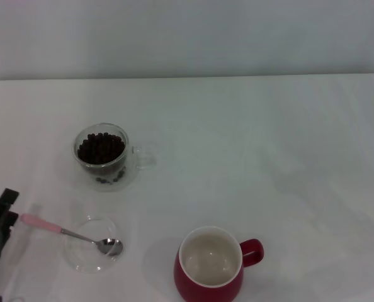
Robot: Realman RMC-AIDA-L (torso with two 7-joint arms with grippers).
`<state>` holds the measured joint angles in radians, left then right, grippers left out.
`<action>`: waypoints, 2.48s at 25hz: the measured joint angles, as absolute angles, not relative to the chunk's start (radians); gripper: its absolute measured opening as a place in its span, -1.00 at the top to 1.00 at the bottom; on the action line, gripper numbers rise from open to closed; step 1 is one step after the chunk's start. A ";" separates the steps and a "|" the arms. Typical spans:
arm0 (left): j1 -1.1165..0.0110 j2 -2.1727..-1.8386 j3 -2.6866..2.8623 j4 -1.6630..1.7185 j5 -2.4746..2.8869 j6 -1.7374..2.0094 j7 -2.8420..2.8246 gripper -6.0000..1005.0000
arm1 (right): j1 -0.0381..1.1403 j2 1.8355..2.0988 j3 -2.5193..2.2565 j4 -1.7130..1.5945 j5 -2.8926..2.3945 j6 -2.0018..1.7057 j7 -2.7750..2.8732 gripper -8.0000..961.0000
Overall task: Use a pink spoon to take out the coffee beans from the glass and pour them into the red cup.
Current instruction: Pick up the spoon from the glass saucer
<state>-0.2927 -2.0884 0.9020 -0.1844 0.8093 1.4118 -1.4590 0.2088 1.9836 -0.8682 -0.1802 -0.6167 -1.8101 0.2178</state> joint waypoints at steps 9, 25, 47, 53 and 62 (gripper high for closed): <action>-0.322 -2.094 0.902 -0.186 0.878 1.382 -1.441 -0.45 | 0.210 1.983 -0.870 -0.181 -0.617 -1.810 0.218 -0.45; -0.334 -2.102 0.901 -0.227 0.925 1.390 -1.389 -0.45 | 0.202 1.987 -0.868 -0.181 -0.616 -1.808 0.218 -0.45; -0.321 -2.095 0.902 -0.228 0.936 1.437 -1.338 -0.18 | 0.199 1.987 -0.871 -0.181 -0.617 -1.814 0.218 -0.45; -0.330 -2.095 0.902 -0.227 0.936 1.421 -1.331 -0.02 | 0.199 1.986 -0.868 -0.182 -0.617 -1.814 0.218 -0.45; -0.339 -2.092 0.902 -0.225 0.940 1.393 -1.322 0.19 | 0.199 1.987 -0.868 -0.182 -0.616 -1.815 0.218 -0.45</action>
<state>-0.3389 -2.0919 0.9020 -0.2246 0.9396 1.3926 -1.3225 0.1995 1.9873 -0.8681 -0.1823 -0.6155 -1.8148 0.2178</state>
